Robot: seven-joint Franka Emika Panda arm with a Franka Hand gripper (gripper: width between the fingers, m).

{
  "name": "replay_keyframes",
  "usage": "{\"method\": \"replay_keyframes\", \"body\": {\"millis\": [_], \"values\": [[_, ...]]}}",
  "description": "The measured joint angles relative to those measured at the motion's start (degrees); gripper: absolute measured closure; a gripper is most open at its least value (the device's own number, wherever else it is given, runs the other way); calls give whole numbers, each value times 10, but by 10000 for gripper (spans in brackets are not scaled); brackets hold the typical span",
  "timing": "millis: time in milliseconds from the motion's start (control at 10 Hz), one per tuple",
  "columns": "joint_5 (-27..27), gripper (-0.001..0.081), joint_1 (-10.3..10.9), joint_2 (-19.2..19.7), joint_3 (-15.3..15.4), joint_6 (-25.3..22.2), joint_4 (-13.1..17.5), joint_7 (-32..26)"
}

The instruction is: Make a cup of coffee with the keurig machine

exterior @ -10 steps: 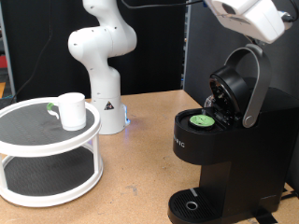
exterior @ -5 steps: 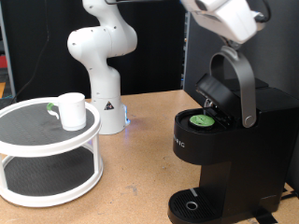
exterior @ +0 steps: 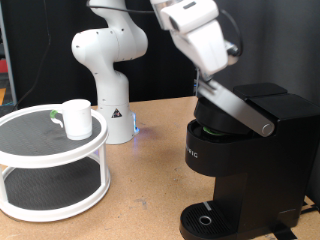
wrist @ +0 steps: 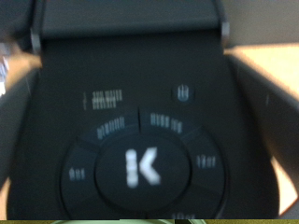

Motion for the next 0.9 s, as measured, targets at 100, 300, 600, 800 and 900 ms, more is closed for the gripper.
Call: {"method": "replay_keyframes", "body": {"millis": [100,300,600,800,900], "values": [[-11,799,-5,3,-1,18,-16,-7],[-27,799,-11,18,-3,59,-46,-21],[-30,799,-14,37,-10,103,-70,-42],[-29,799,-15,43,-13,117,-77,-53],[-28,799,-15,43,-14,117,-78,-57]]}}
